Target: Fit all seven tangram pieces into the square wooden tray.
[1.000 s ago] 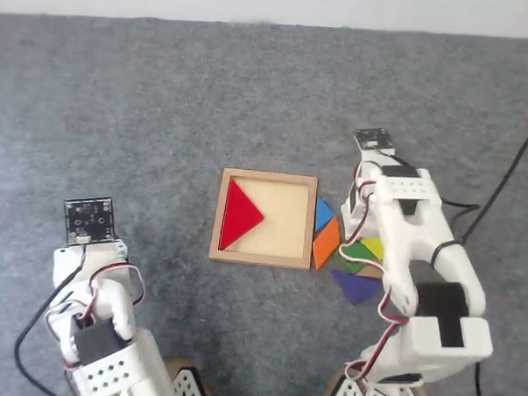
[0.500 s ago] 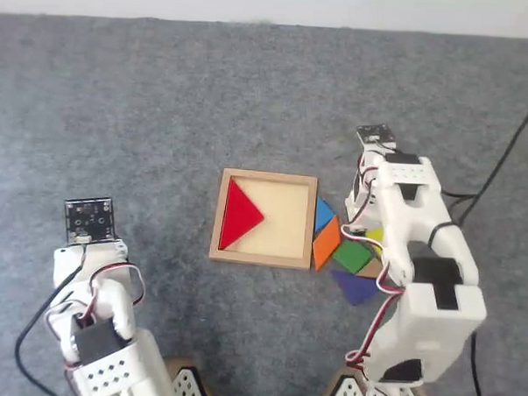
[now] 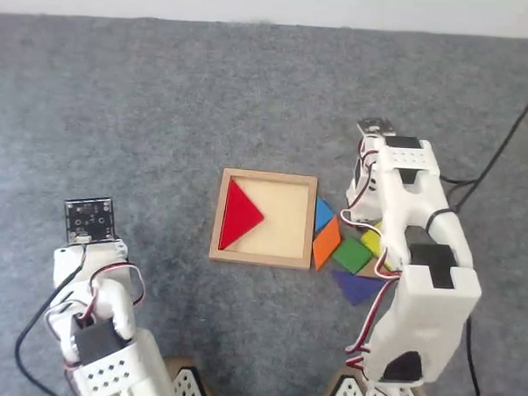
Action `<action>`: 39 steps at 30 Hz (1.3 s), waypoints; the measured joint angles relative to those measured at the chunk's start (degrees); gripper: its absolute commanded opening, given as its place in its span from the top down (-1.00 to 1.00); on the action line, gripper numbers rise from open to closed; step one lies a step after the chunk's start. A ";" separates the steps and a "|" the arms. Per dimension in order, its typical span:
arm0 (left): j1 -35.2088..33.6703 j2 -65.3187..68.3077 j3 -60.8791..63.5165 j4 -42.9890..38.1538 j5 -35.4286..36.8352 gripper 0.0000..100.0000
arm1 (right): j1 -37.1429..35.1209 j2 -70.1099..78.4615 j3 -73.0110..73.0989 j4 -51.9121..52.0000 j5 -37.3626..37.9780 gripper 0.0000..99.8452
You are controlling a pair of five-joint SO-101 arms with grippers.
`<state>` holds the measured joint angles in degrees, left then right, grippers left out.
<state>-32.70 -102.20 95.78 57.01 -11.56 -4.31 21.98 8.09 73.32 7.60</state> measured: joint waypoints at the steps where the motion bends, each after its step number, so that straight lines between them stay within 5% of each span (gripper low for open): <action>1: 0.00 0.00 0.00 0.00 0.00 0.87 | 0.53 0.00 0.00 0.35 -0.18 0.16; 6: 0.00 0.00 0.00 0.00 0.00 0.87 | 2.02 -0.88 0.00 2.46 -1.05 -0.19; 14: 0.00 0.00 0.00 0.00 0.00 0.87 | 1.85 -12.13 8.88 3.87 0.44 -0.20; 19: 0.00 0.00 0.00 0.00 0.00 0.87 | 0.53 -17.14 21.10 -4.66 4.22 -0.20; 30: 0.00 0.00 0.00 0.00 0.00 0.88 | 0.62 -3.25 8.88 -2.73 5.63 0.42; 39: 0.00 0.00 0.00 0.00 0.00 0.88 | 0.88 0.53 3.52 1.58 5.63 0.46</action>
<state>-32.70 -102.20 95.78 57.01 -11.56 -3.43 22.51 11.60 74.90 13.23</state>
